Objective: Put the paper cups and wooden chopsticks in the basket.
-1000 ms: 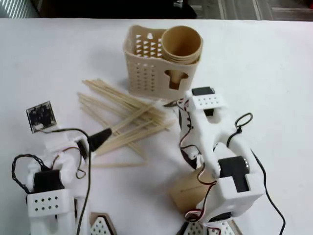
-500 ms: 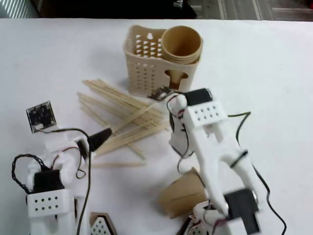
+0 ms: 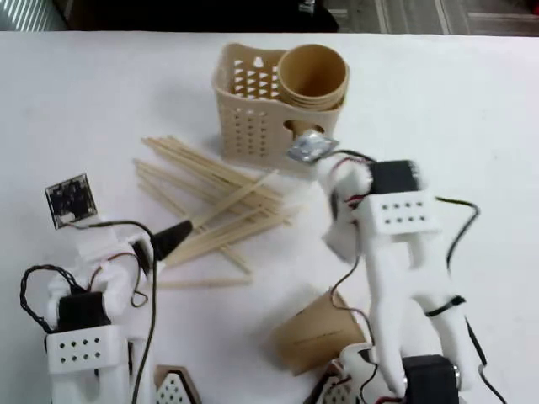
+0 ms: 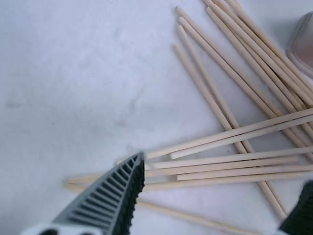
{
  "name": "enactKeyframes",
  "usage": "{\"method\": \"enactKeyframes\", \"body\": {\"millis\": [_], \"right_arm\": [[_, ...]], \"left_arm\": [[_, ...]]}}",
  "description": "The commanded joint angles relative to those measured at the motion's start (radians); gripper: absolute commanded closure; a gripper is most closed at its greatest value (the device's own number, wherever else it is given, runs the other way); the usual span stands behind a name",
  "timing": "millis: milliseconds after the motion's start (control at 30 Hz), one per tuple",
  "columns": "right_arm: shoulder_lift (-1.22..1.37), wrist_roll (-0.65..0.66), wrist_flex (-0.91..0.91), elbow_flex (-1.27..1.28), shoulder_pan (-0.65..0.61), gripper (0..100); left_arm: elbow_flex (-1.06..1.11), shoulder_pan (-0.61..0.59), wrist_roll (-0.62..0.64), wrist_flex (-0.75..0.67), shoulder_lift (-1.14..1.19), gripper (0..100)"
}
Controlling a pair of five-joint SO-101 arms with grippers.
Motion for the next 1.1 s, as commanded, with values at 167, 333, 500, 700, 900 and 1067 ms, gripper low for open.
{"method": "enactKeyframes", "body": {"millis": [167,333,500,700,900,1067], "right_arm": [[-0.033,0.606,0.010,0.069,0.222,98.1],[-0.035,0.792,0.010,0.232,0.220,98.1],[-0.035,0.870,0.008,0.336,0.179,98.1],[-0.035,0.865,0.008,0.423,-0.008,98.1],[-0.044,0.715,0.007,0.425,-0.148,98.1],[-0.200,0.623,0.005,0.428,-0.197,95.6]], "left_arm": [[-0.003,-0.005,0.009,-0.021,-0.027,54],[-0.003,-0.005,0.009,-0.021,-0.027,54],[-0.002,-0.005,0.011,-0.021,-0.027,54],[-0.002,-0.005,0.011,-0.021,-0.027,54],[-0.002,-0.010,0.011,-0.021,-0.027,54],[-0.002,-0.010,0.011,-0.021,-0.027,54]]}}
